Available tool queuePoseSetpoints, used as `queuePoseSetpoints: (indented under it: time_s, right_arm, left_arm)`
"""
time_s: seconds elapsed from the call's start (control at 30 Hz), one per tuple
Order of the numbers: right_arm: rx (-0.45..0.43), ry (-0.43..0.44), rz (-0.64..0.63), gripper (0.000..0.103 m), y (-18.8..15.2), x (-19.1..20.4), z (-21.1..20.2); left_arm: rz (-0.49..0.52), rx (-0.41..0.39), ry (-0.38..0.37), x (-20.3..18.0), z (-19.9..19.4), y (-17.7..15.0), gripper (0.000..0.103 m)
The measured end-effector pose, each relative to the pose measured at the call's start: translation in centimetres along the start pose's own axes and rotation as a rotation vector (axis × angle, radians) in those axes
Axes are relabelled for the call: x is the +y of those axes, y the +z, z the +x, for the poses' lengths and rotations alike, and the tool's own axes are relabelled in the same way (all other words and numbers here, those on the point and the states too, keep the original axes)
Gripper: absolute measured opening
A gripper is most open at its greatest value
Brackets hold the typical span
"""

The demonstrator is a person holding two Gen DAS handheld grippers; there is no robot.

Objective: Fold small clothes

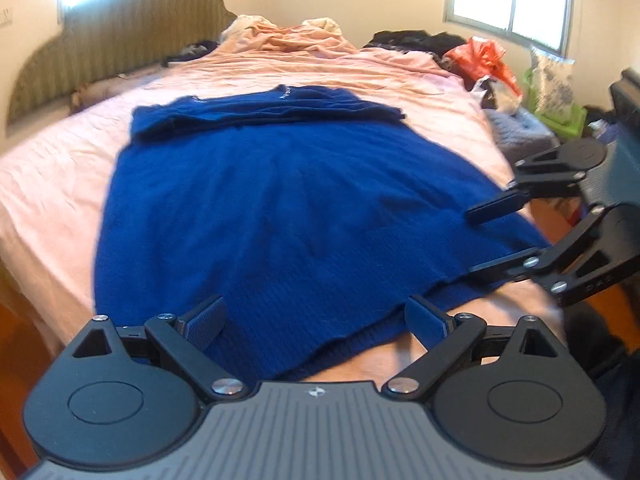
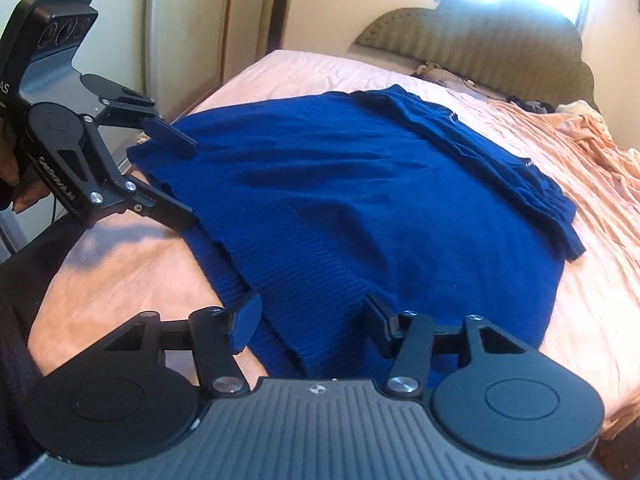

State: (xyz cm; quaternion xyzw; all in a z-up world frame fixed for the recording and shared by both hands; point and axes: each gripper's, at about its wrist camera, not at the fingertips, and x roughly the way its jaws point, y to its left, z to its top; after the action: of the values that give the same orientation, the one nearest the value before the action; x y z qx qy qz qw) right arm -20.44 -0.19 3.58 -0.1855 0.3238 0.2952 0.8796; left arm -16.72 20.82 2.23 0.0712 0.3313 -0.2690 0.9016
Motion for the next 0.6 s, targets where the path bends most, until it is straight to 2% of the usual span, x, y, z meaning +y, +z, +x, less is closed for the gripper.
queuePoseSetpoints:
  time_s: [0.07, 0.2, 0.3, 0.4, 0.47, 0.5, 0.53, 0.57, 0.6]
  right_arm:
    - [0.015, 0.01, 0.013, 0.059, 0.0, -0.4, 0.2]
    - [0.006, 0.048, 0.038, 0.057, 0.3, -0.4, -0.5]
    - [0.017, 0.02, 0.028, 0.054, 0.1, 0.8, -0.2]
    - [0.0, -0.001, 0.085, 0.044, 0.3, 0.4, 0.1]
    - [-0.007, -0.017, 0.112, 0.038, 0.3, 0.2, 0.1]
    - [-0.01, -0.024, 0.111, 0.035, 0.2, 0.3, 0.3]
    - [-0.015, -0.028, 0.108, 0.025, 0.0, 0.4, 0.4]
    - [-0.018, -0.03, 0.103, 0.017, -0.1, 0.5, 0.5]
    - [-0.021, -0.032, 0.1, 0.012, -0.1, 0.7, 0.7]
  left_arm:
    - [0.008, -0.011, -0.026, -0.3, 0.0, -0.1, 0.097]
    - [0.035, 0.01, -0.031, -0.8, 0.7, 0.0, 0.097]
    - [0.046, 0.015, 0.038, -0.8, 1.4, -0.2, 0.096]
    - [-0.049, 0.007, 0.052, 0.2, 1.3, 0.3, 0.096]
    - [-0.072, 0.003, 0.057, 0.5, 1.1, 0.5, 0.096]
    - [-0.063, 0.004, 0.067, 0.4, 1.2, 0.6, 0.088]
    - [-0.052, 0.007, 0.074, 0.3, 1.3, 0.6, 0.081]
    - [-0.045, 0.009, 0.076, 0.2, 1.4, 0.6, 0.066]
    - [-0.044, 0.003, 0.08, 0.1, 1.4, 0.6, 0.056]
